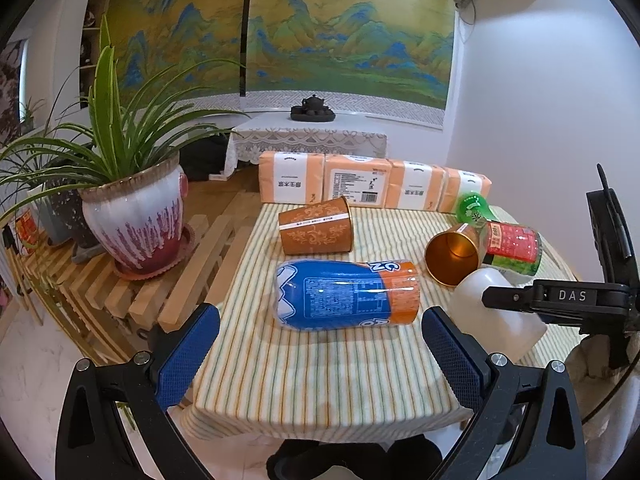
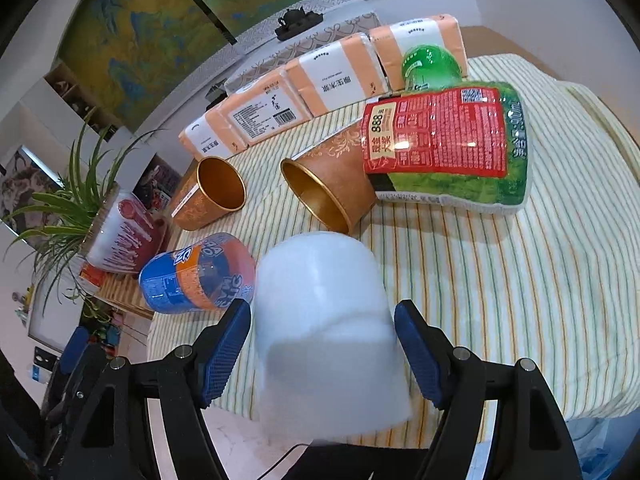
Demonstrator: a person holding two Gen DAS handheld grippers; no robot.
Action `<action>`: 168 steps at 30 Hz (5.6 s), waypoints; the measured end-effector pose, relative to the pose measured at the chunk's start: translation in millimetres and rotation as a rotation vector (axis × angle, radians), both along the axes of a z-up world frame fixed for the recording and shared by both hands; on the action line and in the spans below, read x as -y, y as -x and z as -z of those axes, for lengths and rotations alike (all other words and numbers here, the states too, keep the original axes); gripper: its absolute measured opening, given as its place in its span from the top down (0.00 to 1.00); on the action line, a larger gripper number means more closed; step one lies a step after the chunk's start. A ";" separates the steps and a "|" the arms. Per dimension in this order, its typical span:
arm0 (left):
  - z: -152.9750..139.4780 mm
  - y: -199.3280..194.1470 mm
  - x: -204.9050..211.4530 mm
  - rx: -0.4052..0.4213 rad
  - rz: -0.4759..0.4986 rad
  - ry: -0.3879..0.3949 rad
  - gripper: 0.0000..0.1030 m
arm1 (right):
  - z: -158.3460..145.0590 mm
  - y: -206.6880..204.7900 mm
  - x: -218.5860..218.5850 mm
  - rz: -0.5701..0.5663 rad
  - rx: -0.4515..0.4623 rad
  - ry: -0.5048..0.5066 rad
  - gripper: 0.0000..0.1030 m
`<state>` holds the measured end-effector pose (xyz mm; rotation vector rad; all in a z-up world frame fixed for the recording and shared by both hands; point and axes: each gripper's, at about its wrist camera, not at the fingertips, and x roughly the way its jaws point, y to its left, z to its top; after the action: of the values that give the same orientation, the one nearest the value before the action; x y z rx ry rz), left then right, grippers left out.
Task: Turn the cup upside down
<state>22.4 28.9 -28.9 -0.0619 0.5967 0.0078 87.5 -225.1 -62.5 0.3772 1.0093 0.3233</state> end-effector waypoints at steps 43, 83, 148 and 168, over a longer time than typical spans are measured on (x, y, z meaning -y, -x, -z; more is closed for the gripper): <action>36.6 -116.1 131.3 -0.558 0.150 0.228 0.01 | -13.8 120.3 103.7 0.110 0.272 0.196 0.29; 43.3 -137.5 156.3 -0.562 0.179 0.164 0.22 | -4.9 127.7 118.0 0.151 0.267 0.187 0.29; -13.8 -84.4 155.5 -0.158 0.267 -0.012 0.10 | -12.6 127.6 97.1 0.174 0.267 0.224 0.29; -77.4 -23.0 104.4 0.118 0.239 0.039 0.10 | -46.5 130.6 66.5 0.158 0.387 0.240 0.24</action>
<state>45.4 -75.4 48.4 -0.0284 0.4837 -0.2377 -43.1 -291.7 -16.0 0.1659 0.6248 0.1222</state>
